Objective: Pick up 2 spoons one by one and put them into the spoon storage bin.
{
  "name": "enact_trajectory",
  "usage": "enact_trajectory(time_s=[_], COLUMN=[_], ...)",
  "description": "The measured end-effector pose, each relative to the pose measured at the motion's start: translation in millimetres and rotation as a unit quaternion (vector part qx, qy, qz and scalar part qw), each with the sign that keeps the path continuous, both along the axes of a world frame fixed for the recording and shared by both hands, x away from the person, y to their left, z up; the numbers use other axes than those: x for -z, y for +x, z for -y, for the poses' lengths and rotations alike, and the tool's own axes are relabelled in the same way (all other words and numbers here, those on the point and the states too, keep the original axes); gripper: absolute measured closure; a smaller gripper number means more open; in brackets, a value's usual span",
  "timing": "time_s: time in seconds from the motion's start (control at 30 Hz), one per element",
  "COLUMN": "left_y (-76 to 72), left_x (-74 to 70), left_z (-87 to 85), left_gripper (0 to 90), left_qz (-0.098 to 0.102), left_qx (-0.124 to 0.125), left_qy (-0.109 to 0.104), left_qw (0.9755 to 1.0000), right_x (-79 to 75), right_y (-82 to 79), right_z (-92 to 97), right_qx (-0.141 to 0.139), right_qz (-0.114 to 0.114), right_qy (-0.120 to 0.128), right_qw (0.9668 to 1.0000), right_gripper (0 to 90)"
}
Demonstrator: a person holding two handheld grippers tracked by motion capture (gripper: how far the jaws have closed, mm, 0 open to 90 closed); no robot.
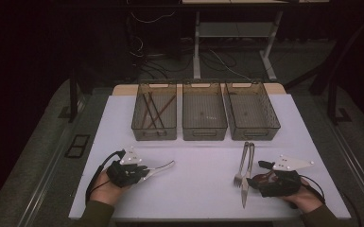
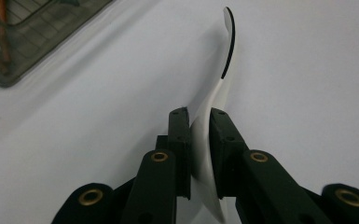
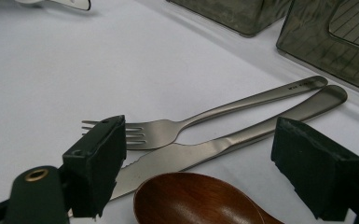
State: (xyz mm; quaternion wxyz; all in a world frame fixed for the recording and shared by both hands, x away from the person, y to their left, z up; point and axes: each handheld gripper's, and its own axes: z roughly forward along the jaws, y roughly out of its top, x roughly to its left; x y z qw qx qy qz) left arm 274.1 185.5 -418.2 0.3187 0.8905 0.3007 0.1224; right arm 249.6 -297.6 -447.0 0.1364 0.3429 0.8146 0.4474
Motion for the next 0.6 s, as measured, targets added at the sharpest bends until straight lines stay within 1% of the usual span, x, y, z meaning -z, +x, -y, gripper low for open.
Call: enact_trajectory(time_s=[0.23,0.3,0.33,0.5,0.6], left_y=[3.6,5.4,6.0,10.7,13.3], left_x=[-6.9,-8.3,-8.5,-12.0,-14.3], left_z=[1.0,1.5,2.1,5.4,8.3], left_gripper=[79.7,79.7,79.7,79.7,79.7], left_qz=[0.011,0.014,0.015,0.019,0.023], left_qx=[0.002,0.006,0.006,0.012,0.016], left_qy=[-0.024,-0.026,-0.032,-0.043,-0.047], left_qw=[0.9996,0.9995,0.9994,0.9988,0.9985], right_x=[0.3,0.3,0.3,0.5,0.8], right_y=[0.2,0.2,0.2,0.5,0.5], right_z=[-0.5,-0.5,-0.6,-0.5,-0.7], right_qx=[0.0,-0.001,-0.001,-0.001,-0.001], right_qz=[-0.001,-0.002,-0.002,-0.001,-0.002], right_qy=[-0.001,-0.002,-0.002,-0.002,-0.002], right_qw=[1.0,1.0,1.0,1.0,1.0], right_gripper=[17.6,17.7,17.7,17.6,17.6])
